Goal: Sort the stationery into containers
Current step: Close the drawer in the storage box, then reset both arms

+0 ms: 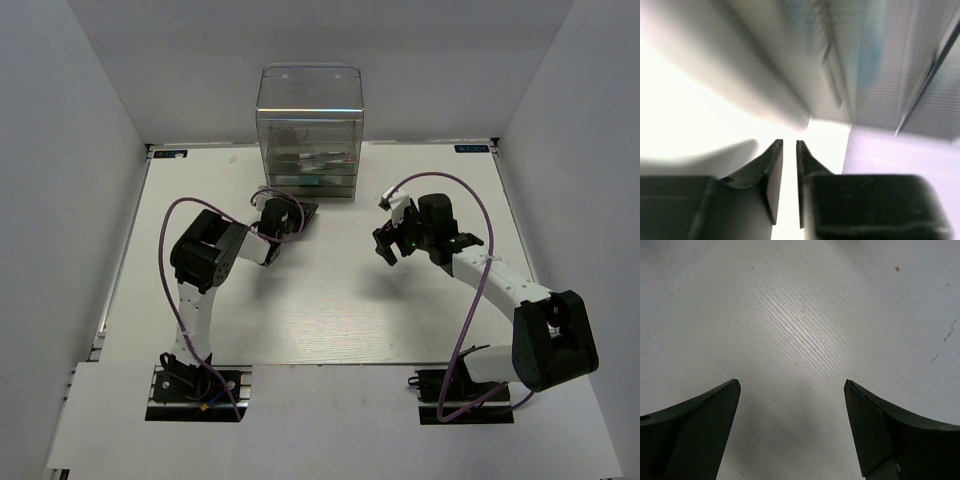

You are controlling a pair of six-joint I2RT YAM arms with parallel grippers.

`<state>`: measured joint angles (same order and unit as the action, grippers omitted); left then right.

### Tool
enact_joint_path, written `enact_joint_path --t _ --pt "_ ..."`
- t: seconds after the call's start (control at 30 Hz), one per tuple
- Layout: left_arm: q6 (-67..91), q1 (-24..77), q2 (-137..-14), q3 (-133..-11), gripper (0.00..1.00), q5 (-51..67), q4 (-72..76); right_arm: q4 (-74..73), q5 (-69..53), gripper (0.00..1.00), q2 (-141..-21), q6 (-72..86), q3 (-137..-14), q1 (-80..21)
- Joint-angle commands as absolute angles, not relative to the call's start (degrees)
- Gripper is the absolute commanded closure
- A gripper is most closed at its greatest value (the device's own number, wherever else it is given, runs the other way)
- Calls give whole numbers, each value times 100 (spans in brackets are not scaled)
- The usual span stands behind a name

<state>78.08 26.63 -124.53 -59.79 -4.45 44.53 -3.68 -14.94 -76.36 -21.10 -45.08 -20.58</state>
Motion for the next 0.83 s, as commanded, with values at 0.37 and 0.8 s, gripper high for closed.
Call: enact_joint_path --t 0.37,0.8 --pt "4960 2856 -9152 -4790 33 1372 2035 -255 -1495 10 -7497 -1442 -4676 -2030" --pt "3094 2856 -4355 -3349 0 -334 -914 -106 -1160 10 -7321 -1011 -4632 -2021"
